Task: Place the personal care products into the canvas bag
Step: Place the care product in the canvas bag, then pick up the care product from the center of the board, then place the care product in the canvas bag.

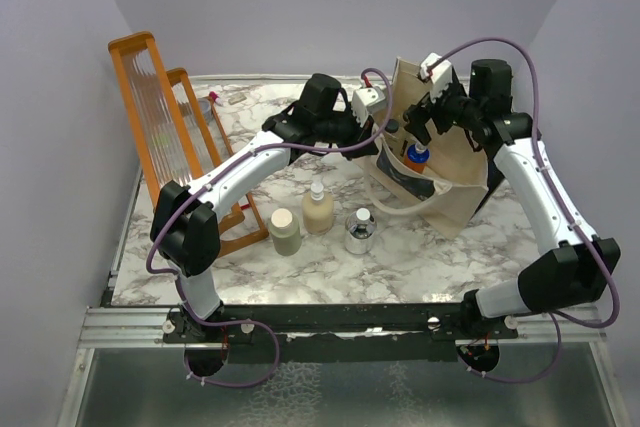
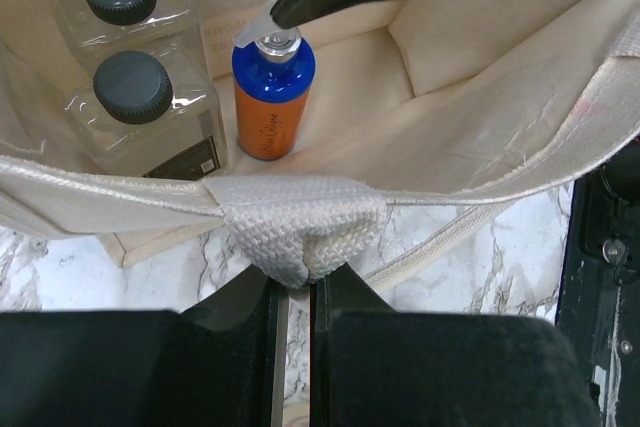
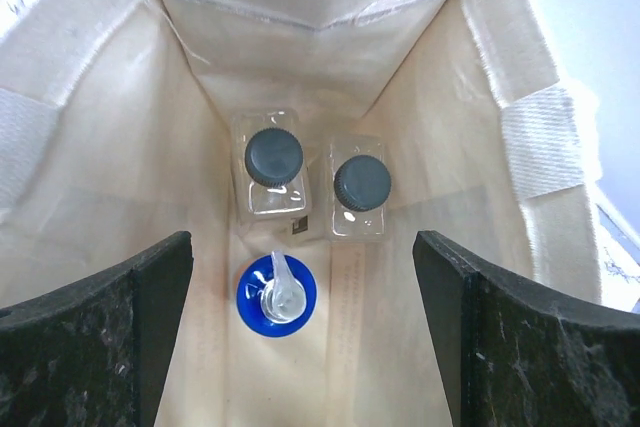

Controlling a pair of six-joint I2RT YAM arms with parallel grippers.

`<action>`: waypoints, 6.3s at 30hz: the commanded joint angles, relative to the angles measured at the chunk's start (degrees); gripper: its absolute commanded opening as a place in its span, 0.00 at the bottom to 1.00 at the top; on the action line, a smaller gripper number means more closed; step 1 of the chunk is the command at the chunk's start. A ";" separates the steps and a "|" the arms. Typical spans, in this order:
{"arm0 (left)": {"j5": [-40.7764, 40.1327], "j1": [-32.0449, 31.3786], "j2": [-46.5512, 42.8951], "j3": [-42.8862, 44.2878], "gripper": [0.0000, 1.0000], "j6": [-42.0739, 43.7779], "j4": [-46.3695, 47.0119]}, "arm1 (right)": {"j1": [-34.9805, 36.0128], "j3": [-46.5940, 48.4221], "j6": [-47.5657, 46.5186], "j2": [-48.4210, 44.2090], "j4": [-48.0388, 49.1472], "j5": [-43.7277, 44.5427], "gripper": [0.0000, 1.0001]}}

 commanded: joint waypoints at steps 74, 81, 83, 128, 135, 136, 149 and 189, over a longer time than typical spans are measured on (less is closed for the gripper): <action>-21.28 20.50 -15.01 17.21 0.85 2.74 -12.36 | 31.47 -13.74 -16.53 -2.06 -17.07 -6.15 0.48; -21.08 20.53 -15.10 17.16 0.85 2.81 -12.41 | 31.47 -14.64 -16.14 -1.85 -16.26 -4.22 0.45; -20.86 20.47 -15.17 17.13 0.85 2.77 -12.37 | 31.43 -14.93 -16.19 -1.67 -15.98 -3.35 0.46; -13.90 20.45 -14.66 10.12 0.85 6.15 -10.49 | 21.89 20.95 -13.77 -4.81 -33.55 -18.15 0.01; -12.04 20.44 -14.98 7.79 0.85 4.85 -9.74 | 19.87 38.32 -8.59 -0.87 -35.73 -16.84 0.01; -11.73 20.42 -15.13 7.26 0.85 4.77 -9.63 | 19.28 40.12 -7.67 -0.56 -35.51 -16.31 0.01; -7.29 19.82 -14.93 3.39 0.84 4.29 -8.09 | 5.96 46.31 3.95 -2.21 -28.41 -10.00 0.01; -2.20 0.57 0.06 1.85 0.77 -4.16 -0.20 | -6.04 13.83 2.96 -7.12 -18.81 9.23 0.01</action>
